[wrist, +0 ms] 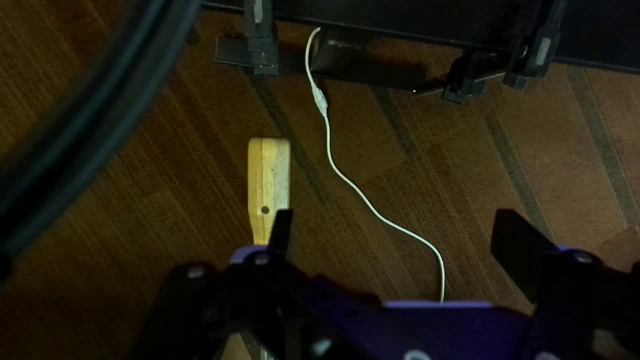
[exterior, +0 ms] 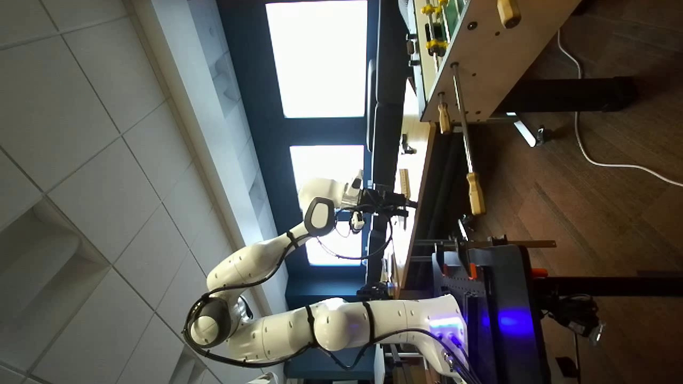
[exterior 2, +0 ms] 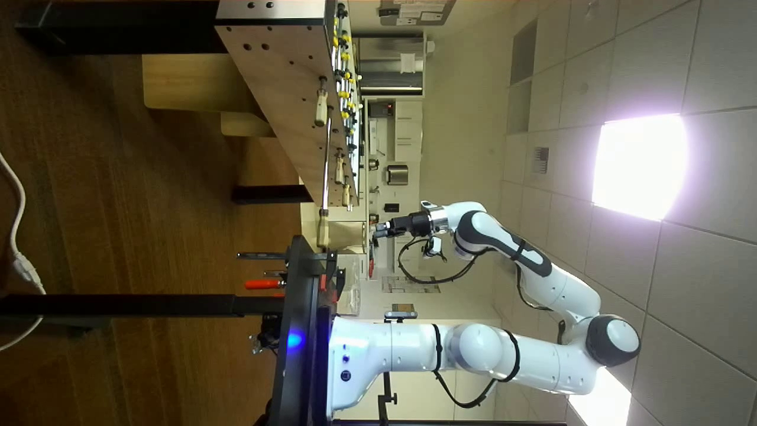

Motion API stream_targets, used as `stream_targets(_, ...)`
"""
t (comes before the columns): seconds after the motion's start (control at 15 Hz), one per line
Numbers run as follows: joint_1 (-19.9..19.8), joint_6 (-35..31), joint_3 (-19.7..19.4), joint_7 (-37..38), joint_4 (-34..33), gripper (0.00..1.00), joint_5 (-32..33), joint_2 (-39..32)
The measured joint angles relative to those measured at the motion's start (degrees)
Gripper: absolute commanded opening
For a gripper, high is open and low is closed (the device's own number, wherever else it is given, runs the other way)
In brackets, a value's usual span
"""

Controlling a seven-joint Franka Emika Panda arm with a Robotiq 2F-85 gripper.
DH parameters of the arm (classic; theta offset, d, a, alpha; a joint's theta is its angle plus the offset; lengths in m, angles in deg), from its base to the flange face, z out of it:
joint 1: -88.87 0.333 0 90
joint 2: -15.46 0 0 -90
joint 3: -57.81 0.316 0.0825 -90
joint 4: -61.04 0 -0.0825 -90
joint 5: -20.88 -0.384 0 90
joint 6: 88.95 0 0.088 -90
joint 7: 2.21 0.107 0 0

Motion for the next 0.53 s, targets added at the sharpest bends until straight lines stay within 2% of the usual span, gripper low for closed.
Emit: stream_targets(0.53,-2.11,-1.5,-0.11,-1.63,-0.91,1.0,0.51,-5.5)
